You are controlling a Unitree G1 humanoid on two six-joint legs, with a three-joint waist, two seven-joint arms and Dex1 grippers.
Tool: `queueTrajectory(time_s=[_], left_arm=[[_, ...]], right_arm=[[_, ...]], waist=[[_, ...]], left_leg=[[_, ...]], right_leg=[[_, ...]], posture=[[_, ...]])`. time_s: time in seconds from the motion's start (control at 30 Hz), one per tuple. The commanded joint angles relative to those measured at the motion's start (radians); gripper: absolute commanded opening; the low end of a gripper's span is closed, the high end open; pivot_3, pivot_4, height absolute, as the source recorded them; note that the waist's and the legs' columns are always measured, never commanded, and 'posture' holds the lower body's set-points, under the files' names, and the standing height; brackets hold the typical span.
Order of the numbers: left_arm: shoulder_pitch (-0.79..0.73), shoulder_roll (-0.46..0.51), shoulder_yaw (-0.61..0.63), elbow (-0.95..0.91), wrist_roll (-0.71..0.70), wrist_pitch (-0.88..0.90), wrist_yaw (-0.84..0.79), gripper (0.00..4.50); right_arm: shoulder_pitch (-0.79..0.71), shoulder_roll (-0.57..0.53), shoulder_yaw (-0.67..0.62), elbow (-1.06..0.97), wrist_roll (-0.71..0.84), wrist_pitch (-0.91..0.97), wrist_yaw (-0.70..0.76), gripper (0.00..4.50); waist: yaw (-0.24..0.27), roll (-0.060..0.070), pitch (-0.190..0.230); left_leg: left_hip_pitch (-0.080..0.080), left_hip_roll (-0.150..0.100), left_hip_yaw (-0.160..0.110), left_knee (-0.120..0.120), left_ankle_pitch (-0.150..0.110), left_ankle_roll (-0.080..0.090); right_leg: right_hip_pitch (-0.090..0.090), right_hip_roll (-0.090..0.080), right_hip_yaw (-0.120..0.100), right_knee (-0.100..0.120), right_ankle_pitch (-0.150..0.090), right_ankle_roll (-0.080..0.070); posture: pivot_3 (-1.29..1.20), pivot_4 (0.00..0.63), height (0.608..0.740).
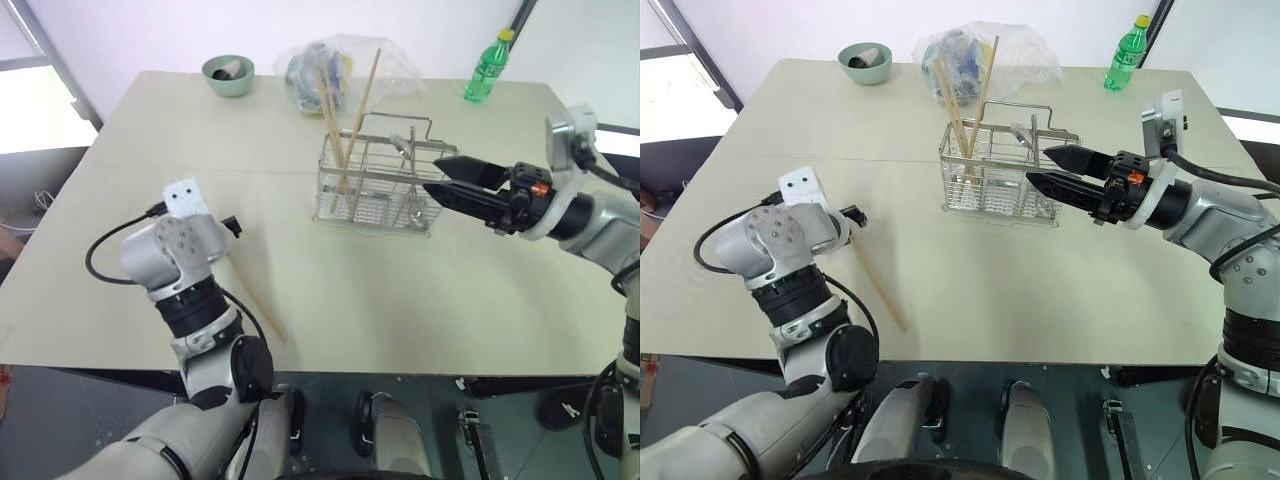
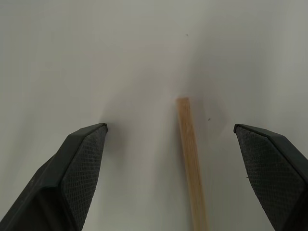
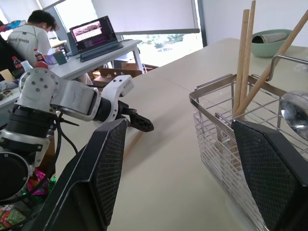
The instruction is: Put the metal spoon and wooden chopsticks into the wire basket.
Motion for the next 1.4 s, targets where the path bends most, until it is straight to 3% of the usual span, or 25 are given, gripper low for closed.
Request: queueTrajectory(time_s=[0.03,0.1,0.33,0.43,0.53,0.7,0.83,0.97,1.1,1.4], left_arm=[[-0.001,-0.007,0.005,0.025,0.006,0.010,-0.013,4.21],[-0.014,-0.012,0.013,0.043,0.010,0.010,-0.019,3.57],[-0.099,-0.003,0.048,0.092,0.036,0.010,-0.033,0.05],[-0.120,0.012,0.052,0.100,0.045,0.010,-0.049,0.01],[-0.139,0.127,-0.010,0.139,0.049,-0.056,-0.106,0.01],[-0.273,0.320,-0.034,0.385,0.014,-0.655,-0.221,0.01],[-0.399,0.380,-0.010,0.575,-0.054,-1.048,-0.301,0.01],[-0.609,0.367,0.046,0.785,-0.239,-1.339,-0.475,0.01],[-0.717,0.340,0.046,0.955,-0.363,-1.393,-0.628,0.01],[-0.742,0.236,-0.163,1.169,-0.278,-1.525,-0.799,0.01]], right_arm=[[-0.015,0.003,-0.025,-0.020,0.006,-0.008,-0.010,3.57],[-0.018,0.006,-0.030,-0.021,0.010,-0.006,-0.018,3.57],[-0.014,0.007,-0.041,-0.026,0.010,-0.007,-0.031,3.57],[-0.013,0.008,-0.043,-0.029,0.011,-0.008,-0.034,3.57],[-0.010,0.008,-0.046,-0.027,0.009,-0.010,-0.036,3.57],[-0.013,-0.010,-0.064,-0.017,0.013,0.004,-0.040,3.57],[-0.024,-0.021,-0.076,-0.008,0.018,0.019,-0.042,3.57],[-0.033,-0.021,-0.082,-0.010,0.021,0.034,-0.064,3.57],[-0.031,-0.017,-0.093,-0.030,0.034,0.048,-0.082,3.57],[0.034,-0.005,-0.157,-0.102,0.085,0.056,-0.157,3.57]], waist=[[-0.001,0.000,0.000],[0.001,0.001,-0.001],[0.025,0.002,-0.001],[0.021,0.001,-0.001],[0.017,0.001,-0.001],[0.011,0.001,-0.001],[0.022,0.001,-0.001],[0.024,0.001,0.000],[0.020,0.001,0.000],[0.020,0.000,0.000]], left_leg=[[0.000,0.000,0.000,0.000,0.000,0.000],[0.000,0.000,0.000,0.000,0.000,0.000],[0.000,0.000,0.000,0.001,-0.003,0.005],[0.000,0.000,0.000,0.001,-0.003,0.004],[0.000,0.000,0.000,0.000,0.000,0.000],[-0.001,0.000,0.000,0.000,0.000,0.000],[-0.002,0.000,0.001,0.000,0.000,0.000],[-0.002,-0.001,0.001,0.000,-0.001,0.001],[-0.002,-0.001,0.002,0.000,-0.001,0.002],[-0.002,0.000,0.004,0.001,-0.002,0.011]], right_leg=[[0.000,0.000,0.000,0.000,0.000,0.000],[0.000,0.000,0.000,0.000,0.000,0.000],[0.000,0.000,0.000,0.000,0.000,0.000],[0.000,0.000,0.000,-0.001,0.000,0.000],[-0.001,0.000,0.000,0.000,0.000,0.000],[-0.002,0.000,0.000,0.000,0.000,-0.001],[-0.002,-0.001,0.000,-0.003,0.001,-0.001],[-0.001,-0.002,0.000,-0.003,0.001,-0.001],[-0.001,-0.001,-0.001,-0.003,0.001,0.000],[0.000,0.000,-0.001,-0.003,0.002,0.002]], posture=[[0.00,0.150,0.686],[0.00,0.150,0.686],[0.00,0.150,0.686],[0.00,0.150,0.686],[0.00,0.150,0.686],[0.00,0.150,0.686],[0.00,0.150,0.686],[0.00,0.150,0.686],[0.00,0.150,0.686],[0.00,0.150,0.686]])
